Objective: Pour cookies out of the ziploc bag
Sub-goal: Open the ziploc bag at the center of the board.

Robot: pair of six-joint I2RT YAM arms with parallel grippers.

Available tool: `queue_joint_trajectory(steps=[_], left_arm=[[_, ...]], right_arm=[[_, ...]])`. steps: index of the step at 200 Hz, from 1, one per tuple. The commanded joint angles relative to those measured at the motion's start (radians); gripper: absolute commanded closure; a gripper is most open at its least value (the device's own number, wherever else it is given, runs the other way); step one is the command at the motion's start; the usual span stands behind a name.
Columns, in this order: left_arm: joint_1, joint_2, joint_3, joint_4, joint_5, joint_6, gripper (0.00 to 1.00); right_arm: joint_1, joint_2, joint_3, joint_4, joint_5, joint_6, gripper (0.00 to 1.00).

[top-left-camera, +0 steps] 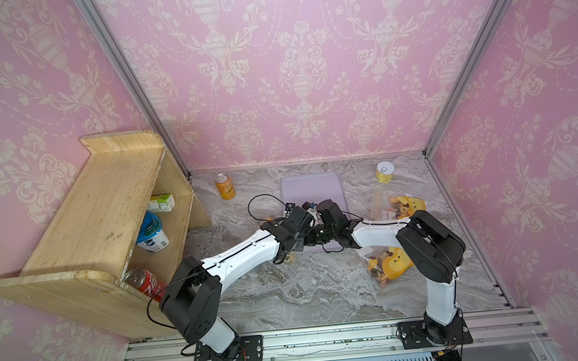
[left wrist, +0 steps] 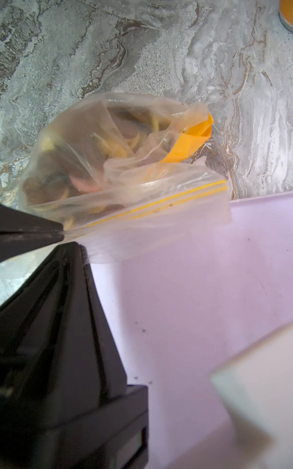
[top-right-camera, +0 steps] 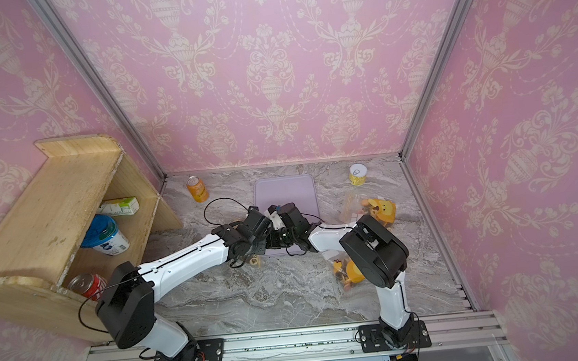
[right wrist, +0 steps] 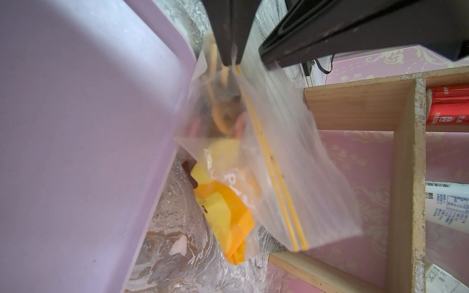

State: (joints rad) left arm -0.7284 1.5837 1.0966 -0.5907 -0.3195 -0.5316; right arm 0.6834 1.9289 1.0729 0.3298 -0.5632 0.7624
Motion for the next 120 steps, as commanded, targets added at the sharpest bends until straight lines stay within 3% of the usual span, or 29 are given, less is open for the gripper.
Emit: queue_joint_trajectory(steps=[1,40,120], left_arm=[[0.012,-0.021,-0.013,-0.013,0.010,0.013,0.95],[0.015,-0.021,-0.012,-0.008,0.016,0.013,0.73],[0.022,-0.021,-0.027,0.030,0.058,-0.001,0.73]], right_arm=[[0.004,0.016,0.010,0.023,-0.013,0.005,1.00],[0.005,0.013,-0.002,0.032,-0.013,0.008,1.00],[0.003,0.004,-0.024,0.045,-0.020,0.012,1.00]])
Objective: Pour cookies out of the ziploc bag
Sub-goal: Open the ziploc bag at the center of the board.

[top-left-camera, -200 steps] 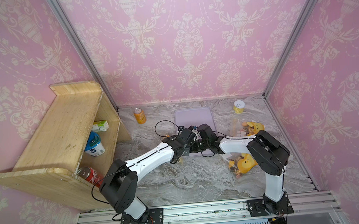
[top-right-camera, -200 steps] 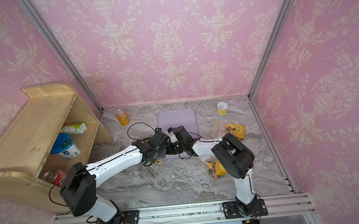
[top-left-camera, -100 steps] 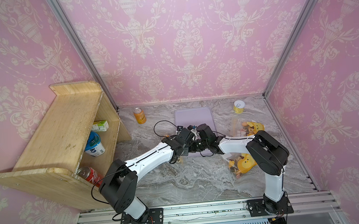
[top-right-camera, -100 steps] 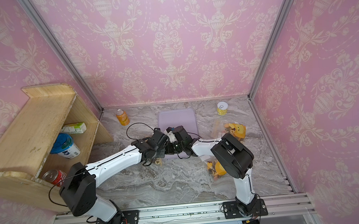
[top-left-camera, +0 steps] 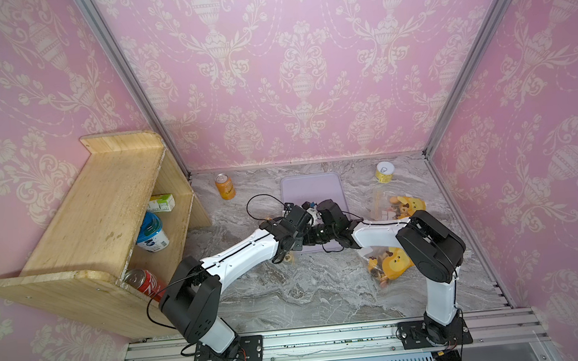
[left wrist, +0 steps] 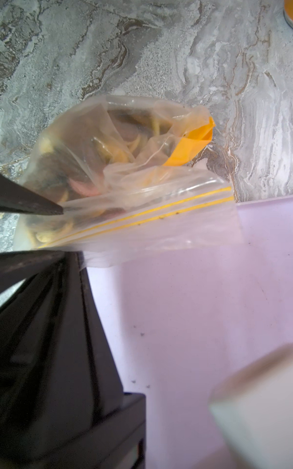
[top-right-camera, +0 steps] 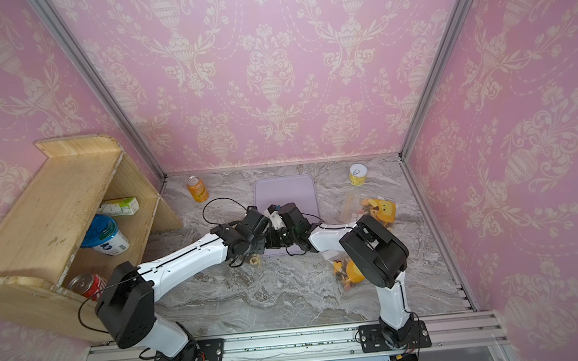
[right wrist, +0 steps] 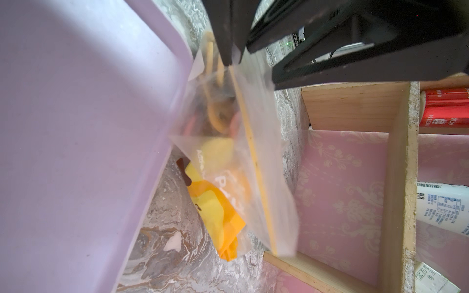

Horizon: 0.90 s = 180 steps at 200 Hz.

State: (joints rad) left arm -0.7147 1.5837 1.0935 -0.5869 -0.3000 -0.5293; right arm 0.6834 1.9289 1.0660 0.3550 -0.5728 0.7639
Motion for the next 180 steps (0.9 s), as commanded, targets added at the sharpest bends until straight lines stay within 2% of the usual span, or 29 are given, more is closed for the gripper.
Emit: queue_joint_trajectory(steps=[1,17,49,90,151,180], left_arm=[[0.008,-0.022,-0.025,0.028,0.039,-0.003,0.73],[0.009,-0.043,-0.045,0.066,0.044,-0.003,0.70],[0.017,-0.027,-0.039,0.064,0.073,0.000,0.70],[0.020,0.016,-0.023,0.035,0.066,-0.010,0.83],[0.029,0.030,-0.021,0.033,0.073,-0.017,0.90],[0.029,0.033,-0.021,0.036,0.081,-0.019,0.98]], right_arm=[[0.003,0.004,-0.017,0.021,-0.010,0.011,1.00],[0.003,0.004,-0.020,0.021,-0.010,0.011,1.00],[0.001,0.002,-0.026,0.030,-0.013,0.017,1.00],[-0.001,-0.016,-0.044,0.042,-0.010,0.018,1.00],[-0.007,-0.032,-0.058,0.046,-0.007,0.018,1.00],[-0.007,-0.033,-0.062,0.043,0.004,0.021,1.00]])
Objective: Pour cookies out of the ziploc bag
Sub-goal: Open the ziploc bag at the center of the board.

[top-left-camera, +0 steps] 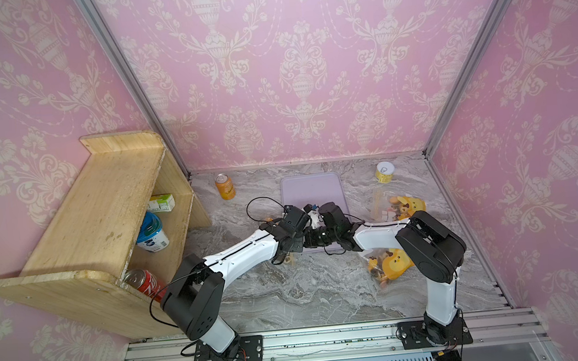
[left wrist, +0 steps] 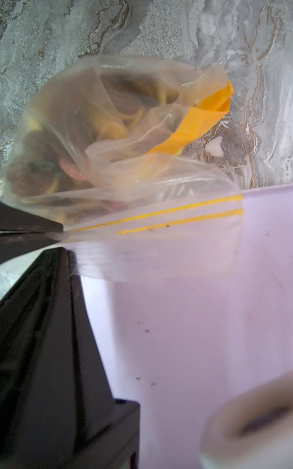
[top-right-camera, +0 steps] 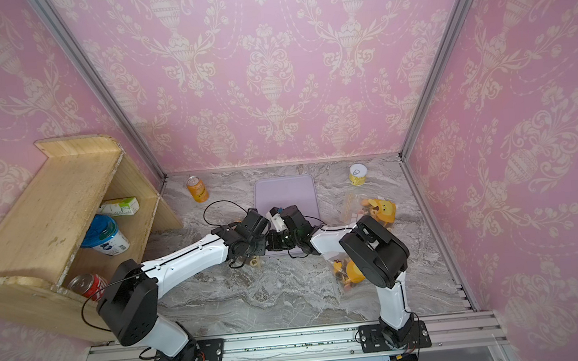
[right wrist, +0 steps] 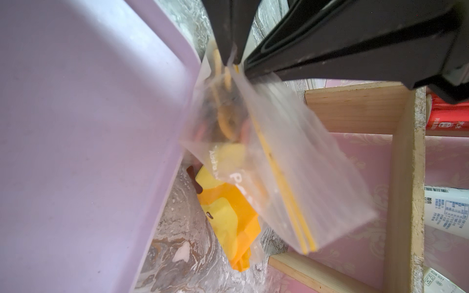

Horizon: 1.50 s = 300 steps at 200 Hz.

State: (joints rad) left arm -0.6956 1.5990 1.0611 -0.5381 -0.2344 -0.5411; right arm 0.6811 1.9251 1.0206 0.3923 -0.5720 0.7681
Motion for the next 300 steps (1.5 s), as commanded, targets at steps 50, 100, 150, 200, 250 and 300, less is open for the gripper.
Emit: queue_joint_trajectory(steps=[50,100,150,200,250,300], left_arm=[[0.011,0.002,0.001,-0.018,0.015,-0.007,0.79],[0.010,0.012,0.001,-0.005,0.040,-0.009,0.68],[0.011,0.045,0.014,0.004,0.069,-0.012,0.80],[0.011,0.050,0.025,0.000,0.063,-0.013,0.99],[0.012,0.015,0.025,-0.021,0.034,-0.014,0.99],[0.012,-0.028,-0.003,-0.016,0.038,-0.014,0.65]], right_arm=[[-0.007,-0.032,-0.025,0.006,0.010,0.014,1.00],[-0.015,-0.044,-0.036,0.011,0.009,0.014,1.00],[-0.016,-0.051,-0.039,0.008,0.001,0.010,1.00],[-0.017,-0.054,-0.037,-0.012,0.015,0.004,1.00],[-0.018,-0.051,-0.031,-0.045,0.052,0.001,1.00],[-0.018,-0.047,-0.034,-0.037,0.057,0.010,1.00]])
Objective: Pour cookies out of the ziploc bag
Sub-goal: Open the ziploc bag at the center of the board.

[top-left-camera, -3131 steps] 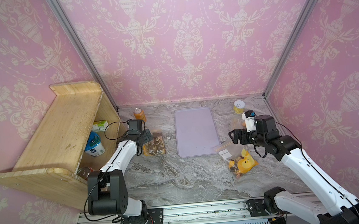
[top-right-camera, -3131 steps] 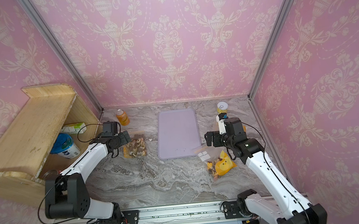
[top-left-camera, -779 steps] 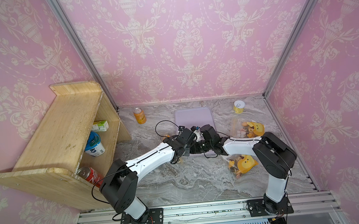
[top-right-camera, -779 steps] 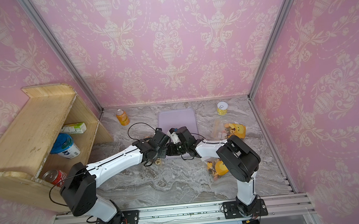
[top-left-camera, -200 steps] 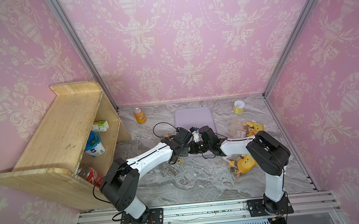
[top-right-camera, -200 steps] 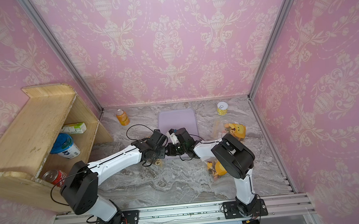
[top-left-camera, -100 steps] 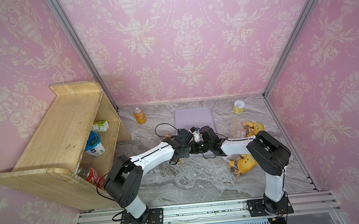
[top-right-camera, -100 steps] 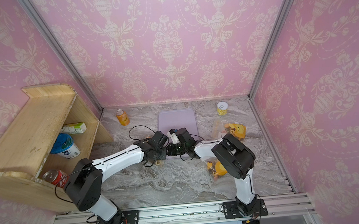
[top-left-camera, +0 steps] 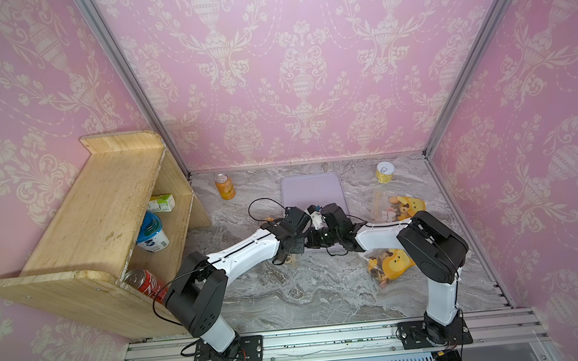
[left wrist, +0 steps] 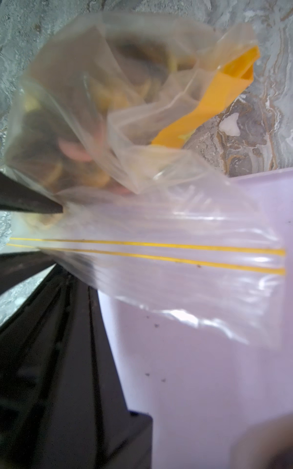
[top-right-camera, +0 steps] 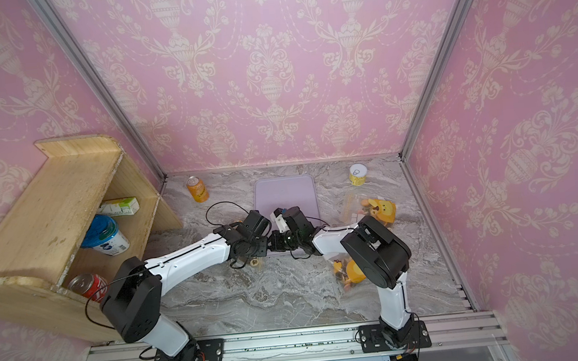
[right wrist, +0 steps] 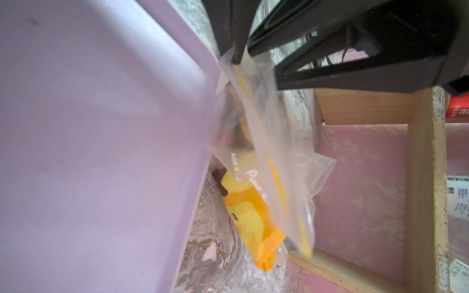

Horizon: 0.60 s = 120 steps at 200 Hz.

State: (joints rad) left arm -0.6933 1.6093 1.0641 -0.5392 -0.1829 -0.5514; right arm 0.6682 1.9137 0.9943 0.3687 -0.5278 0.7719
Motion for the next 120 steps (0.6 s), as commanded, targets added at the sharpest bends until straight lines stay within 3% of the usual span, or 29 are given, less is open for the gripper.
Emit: queue_joint_trajectory(steps=[1,47,120], left_arm=[[0.010,-0.038,-0.006,-0.014,-0.012,-0.005,0.64],[0.010,0.002,-0.006,0.006,0.030,-0.013,0.68],[0.010,0.013,-0.012,0.046,0.062,-0.023,0.67]], right_arm=[[-0.005,-0.036,-0.008,-0.013,0.012,0.006,1.00],[-0.004,-0.043,-0.014,-0.007,0.008,0.006,1.00],[-0.006,-0.042,-0.023,0.003,0.000,0.007,1.00]])
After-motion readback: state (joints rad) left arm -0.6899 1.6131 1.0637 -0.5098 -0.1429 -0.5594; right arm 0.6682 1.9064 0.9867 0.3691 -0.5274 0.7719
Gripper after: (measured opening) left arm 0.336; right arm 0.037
